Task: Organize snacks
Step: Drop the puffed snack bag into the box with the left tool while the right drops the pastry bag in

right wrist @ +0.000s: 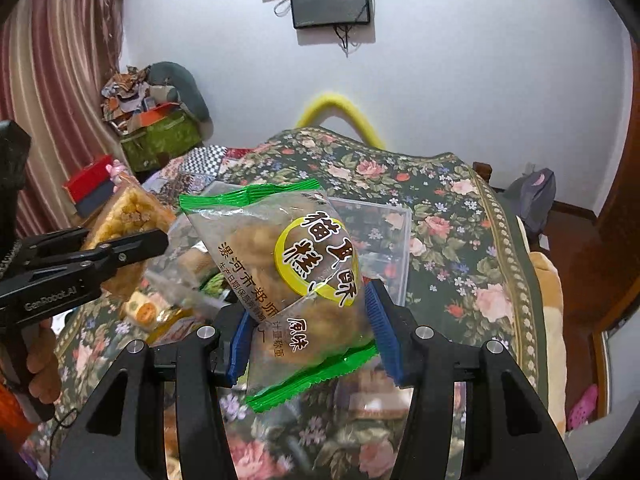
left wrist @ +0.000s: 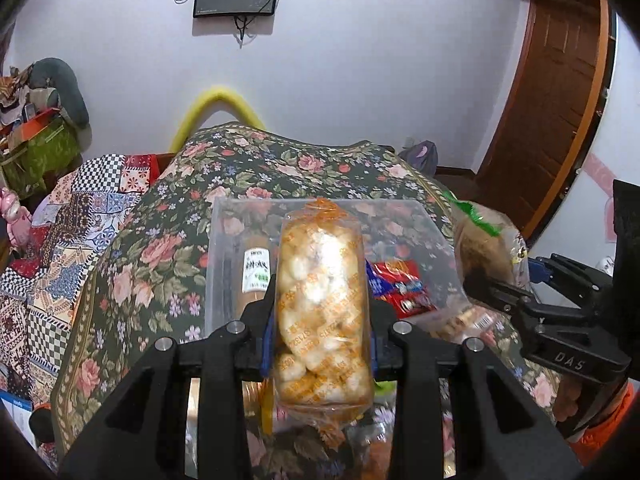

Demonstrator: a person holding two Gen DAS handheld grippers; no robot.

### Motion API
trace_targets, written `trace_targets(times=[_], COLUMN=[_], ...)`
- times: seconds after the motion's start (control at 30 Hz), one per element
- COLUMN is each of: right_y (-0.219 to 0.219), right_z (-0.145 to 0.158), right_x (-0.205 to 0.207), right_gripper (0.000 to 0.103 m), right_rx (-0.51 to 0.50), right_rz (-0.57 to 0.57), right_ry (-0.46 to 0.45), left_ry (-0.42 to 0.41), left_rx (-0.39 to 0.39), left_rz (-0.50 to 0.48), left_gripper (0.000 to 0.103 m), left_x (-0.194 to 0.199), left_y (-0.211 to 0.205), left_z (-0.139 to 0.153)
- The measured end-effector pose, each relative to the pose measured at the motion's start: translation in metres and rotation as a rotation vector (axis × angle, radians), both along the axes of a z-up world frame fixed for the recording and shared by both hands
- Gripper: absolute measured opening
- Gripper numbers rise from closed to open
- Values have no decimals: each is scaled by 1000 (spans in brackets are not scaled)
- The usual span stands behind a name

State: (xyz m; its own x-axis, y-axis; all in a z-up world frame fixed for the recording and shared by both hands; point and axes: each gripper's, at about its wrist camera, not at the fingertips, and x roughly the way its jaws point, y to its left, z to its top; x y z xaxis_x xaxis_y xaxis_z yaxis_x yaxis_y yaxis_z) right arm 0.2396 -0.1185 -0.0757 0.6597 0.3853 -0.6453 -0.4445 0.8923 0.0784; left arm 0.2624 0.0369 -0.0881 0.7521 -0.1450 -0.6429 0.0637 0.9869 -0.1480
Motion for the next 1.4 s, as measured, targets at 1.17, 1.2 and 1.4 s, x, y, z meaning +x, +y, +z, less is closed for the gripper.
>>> trace_targets(times=[1.17,1.2,1.4], right_y=[-10,-14,-50], right_z=[1,2,-4], right_x=[19,16,0], right_gripper=[73,74,76], right_rx=[20,19,3], right_rz=[-50,-58,-112], right_ry=[47,39,54], left_ry=[44,36,63], left_rx=[25,31,74], left_rz=[-23,-24,0], left_gripper=[55,56,67], left_x=[17,11,-18], left_y=[15,17,39], left_z=[-10,-7,-13])
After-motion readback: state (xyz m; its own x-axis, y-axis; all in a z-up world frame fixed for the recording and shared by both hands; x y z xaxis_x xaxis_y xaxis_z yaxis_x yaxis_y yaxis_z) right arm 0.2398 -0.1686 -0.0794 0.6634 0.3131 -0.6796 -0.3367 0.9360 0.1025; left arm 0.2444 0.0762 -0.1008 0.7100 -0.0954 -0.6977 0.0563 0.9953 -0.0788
